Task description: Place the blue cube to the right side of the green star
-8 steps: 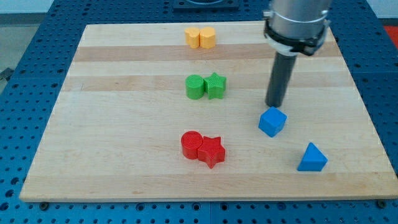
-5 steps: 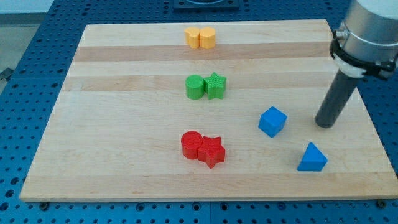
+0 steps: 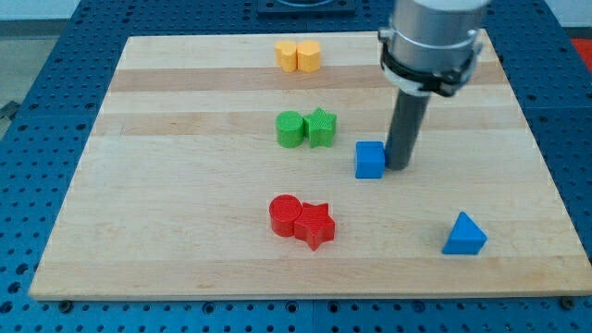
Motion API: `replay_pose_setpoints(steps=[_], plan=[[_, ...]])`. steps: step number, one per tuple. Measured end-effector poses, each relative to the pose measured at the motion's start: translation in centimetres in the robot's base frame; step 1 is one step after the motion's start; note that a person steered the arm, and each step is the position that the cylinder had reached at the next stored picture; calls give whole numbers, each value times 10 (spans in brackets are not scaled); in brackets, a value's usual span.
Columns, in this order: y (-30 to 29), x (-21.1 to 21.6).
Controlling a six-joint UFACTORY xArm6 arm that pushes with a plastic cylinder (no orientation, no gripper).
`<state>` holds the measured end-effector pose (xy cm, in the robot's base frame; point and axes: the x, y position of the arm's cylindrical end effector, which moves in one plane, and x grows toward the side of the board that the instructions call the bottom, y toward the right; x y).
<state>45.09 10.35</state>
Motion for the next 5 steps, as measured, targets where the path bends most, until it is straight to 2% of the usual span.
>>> replay_pose_setpoints(steps=[1, 3, 4, 5], plan=[[-3, -2], [5, 66], [-23, 46], [-27, 5]])
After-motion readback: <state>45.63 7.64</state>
